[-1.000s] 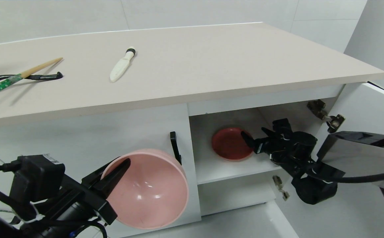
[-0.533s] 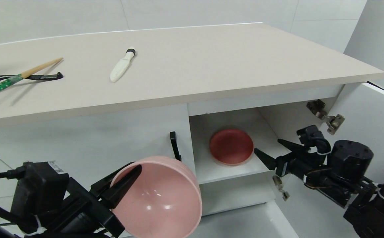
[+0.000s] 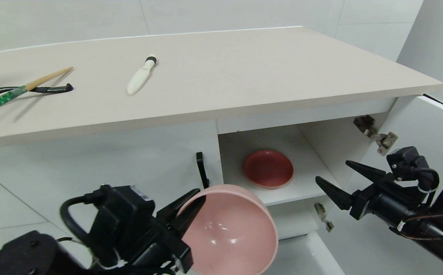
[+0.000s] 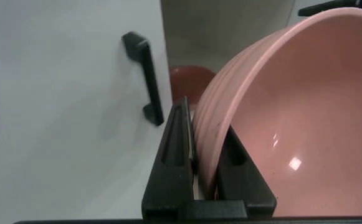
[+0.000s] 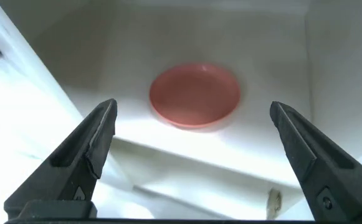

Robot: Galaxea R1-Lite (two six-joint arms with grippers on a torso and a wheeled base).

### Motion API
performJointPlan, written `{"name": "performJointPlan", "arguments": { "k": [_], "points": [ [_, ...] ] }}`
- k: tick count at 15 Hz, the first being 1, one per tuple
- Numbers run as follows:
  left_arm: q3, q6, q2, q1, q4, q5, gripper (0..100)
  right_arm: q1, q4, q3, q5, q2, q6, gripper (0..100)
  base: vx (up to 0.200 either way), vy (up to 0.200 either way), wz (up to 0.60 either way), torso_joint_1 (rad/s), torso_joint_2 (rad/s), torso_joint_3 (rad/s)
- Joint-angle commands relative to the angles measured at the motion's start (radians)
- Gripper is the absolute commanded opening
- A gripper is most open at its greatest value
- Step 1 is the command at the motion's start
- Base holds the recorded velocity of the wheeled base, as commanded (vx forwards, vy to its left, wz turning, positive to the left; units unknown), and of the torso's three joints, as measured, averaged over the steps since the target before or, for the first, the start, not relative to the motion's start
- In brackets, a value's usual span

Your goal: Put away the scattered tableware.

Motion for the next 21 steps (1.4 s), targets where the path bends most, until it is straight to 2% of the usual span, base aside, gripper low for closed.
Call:
{"name": "performJointPlan", "arguments": {
  "k": [1, 5, 7, 10, 14, 19, 21],
  "points": [
    [-0.085, 0.011, 0.119, -0.05, -0.001, 0.024, 0, 0.002, -0.001, 0.001, 0.001, -0.033, -0.001, 100, 0.0, 0.0, 0.0, 0.0, 0.0, 0.0],
    [-0.177, 0.019, 0.211, -0.052, -0.001, 0.079, 0, 0.008, -0.001, -0.003, 0.001, -0.091, -0.002, 100, 0.0, 0.0, 0.0, 0.0, 0.0, 0.0],
    [-0.251, 0.071, 0.274, -0.053, -0.001, 0.125, 0, 0.017, -0.001, -0.003, 0.001, -0.098, -0.005, 100, 0.0, 0.0, 0.0, 0.0, 0.0, 0.0],
    [-0.396, 0.207, 0.35, -0.055, -0.001, 0.128, 0, 0.024, -0.001, -0.012, 0.001, -0.104, -0.005, 100, 0.0, 0.0, 0.0, 0.0, 0.0, 0.0],
    [-0.505, 0.235, 0.439, -0.055, -0.001, 0.131, 0, 0.024, -0.001, -0.016, 0.001, -0.11, -0.005, 100, 0.0, 0.0, 0.0, 0.0, 0.0, 0.0],
    [-0.6, 0.232, 0.505, -0.033, -0.001, 0.129, 0, 0.06, -0.001, 0.005, 0.002, -0.122, -0.005, 100, 0.0, 0.0, 0.0, 0.0, 0.0, 0.0],
    [-0.669, 0.235, 0.519, -0.033, -0.001, 0.116, 0, 0.065, -0.001, 0.008, 0.002, -0.116, -0.005, 100, 0.0, 0.0, 0.0, 0.0, 0.0, 0.0]
  ]
}}
